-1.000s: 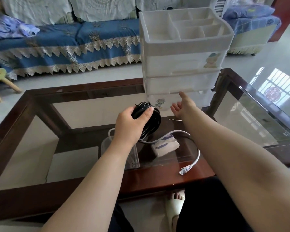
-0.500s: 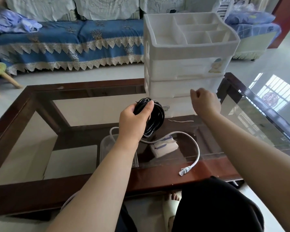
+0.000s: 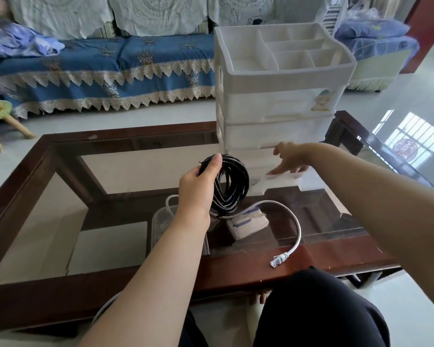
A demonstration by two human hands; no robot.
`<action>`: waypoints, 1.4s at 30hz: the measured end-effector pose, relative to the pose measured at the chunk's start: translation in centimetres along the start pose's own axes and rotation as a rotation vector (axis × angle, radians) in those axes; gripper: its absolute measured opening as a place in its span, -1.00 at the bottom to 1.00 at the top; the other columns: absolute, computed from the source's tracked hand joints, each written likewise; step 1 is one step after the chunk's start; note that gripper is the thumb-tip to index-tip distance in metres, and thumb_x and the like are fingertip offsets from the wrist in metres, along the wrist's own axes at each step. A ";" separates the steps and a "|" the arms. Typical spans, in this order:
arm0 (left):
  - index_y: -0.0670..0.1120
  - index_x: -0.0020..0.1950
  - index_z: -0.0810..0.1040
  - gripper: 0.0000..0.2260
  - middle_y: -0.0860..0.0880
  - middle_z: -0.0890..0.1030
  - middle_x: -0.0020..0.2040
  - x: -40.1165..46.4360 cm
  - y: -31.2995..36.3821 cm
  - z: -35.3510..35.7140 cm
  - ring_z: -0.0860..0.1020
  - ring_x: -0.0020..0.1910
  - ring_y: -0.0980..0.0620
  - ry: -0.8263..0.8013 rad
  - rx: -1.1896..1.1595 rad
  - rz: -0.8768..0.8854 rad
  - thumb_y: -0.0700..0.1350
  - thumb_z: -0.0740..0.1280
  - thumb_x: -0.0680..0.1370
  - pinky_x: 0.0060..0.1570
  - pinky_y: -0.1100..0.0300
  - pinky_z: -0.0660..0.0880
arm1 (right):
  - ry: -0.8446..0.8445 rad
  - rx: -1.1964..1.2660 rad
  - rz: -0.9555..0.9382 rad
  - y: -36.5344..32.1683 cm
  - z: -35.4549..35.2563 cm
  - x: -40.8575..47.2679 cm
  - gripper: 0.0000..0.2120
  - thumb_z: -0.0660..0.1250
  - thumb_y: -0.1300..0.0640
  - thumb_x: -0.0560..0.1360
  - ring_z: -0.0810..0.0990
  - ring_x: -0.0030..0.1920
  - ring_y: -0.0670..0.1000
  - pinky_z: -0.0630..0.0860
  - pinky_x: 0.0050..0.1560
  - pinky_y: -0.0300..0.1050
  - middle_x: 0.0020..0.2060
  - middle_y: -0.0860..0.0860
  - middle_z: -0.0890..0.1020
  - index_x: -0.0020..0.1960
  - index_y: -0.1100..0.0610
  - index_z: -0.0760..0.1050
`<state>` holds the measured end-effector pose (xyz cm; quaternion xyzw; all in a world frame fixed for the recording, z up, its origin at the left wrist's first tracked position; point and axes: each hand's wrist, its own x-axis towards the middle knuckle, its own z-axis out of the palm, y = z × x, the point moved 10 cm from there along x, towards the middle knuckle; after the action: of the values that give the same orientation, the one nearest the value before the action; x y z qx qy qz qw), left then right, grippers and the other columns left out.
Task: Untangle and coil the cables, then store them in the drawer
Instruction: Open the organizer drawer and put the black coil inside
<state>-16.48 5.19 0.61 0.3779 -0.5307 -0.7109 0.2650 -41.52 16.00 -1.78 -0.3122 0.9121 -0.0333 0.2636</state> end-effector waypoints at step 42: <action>-0.06 0.04 0.51 -0.86 -0.03 0.56 0.02 3.4 0.9 11.6 0.50 0.02 -0.03 -0.185 0.443 0.052 -0.03 0.33 0.56 -0.01 0.15 0.45 | 0.388 0.169 -0.323 -0.6 -3.8 -3.7 -0.69 0.29 -0.01 0.55 0.44 0.03 -0.02 0.33 0.06 -0.19 0.11 0.01 0.43 0.18 0.15 0.56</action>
<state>-27.90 8.71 2.36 0.3463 -0.7052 -0.6017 0.1438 -40.63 17.25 3.30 -0.4184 0.8779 -0.2104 0.1002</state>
